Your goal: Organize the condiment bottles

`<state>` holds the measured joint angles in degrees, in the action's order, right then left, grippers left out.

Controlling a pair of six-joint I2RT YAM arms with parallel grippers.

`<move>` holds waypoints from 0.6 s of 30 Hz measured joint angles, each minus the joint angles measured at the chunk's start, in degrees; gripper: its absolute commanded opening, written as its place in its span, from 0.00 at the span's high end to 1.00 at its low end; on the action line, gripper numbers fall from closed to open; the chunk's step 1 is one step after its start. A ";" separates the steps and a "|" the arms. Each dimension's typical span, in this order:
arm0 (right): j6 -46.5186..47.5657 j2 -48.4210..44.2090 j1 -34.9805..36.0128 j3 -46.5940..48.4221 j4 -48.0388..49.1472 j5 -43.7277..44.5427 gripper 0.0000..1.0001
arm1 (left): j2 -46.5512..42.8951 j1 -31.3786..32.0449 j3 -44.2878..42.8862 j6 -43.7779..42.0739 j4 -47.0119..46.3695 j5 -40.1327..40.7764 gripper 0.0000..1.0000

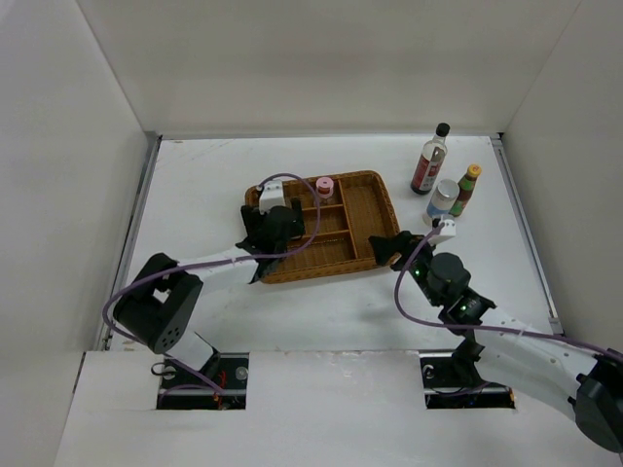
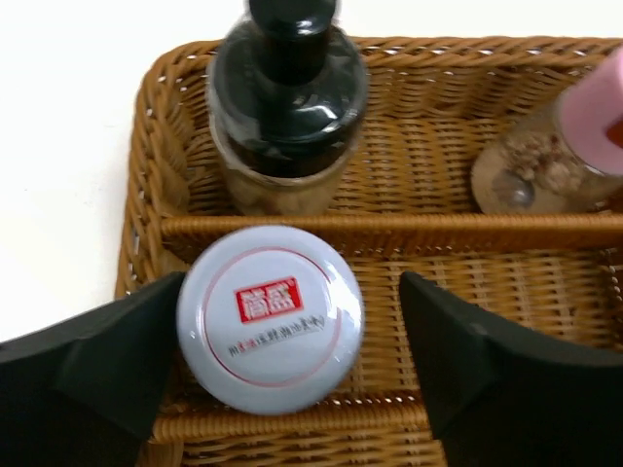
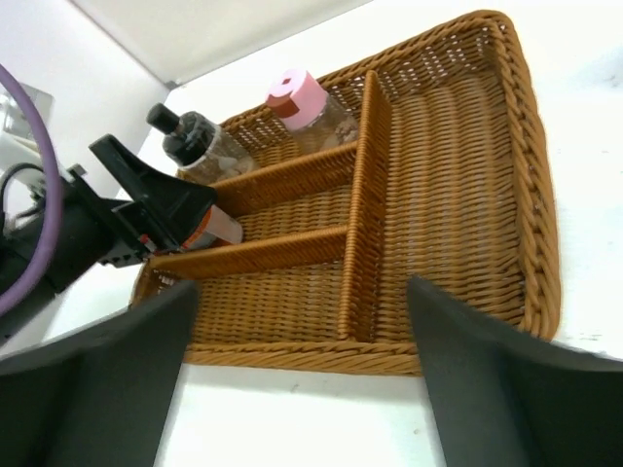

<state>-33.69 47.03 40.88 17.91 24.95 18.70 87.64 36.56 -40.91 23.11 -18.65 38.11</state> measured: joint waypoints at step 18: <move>7.08 11.82 -19.39 24.96 -16.57 9.90 0.01 | -38.07 1.14 20.33 4.07 -5.62 5.38 0.00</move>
<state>-26.61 58.85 21.50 42.87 8.38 28.60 49.56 37.69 -20.58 27.18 -24.27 43.48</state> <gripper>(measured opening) 0.965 0.997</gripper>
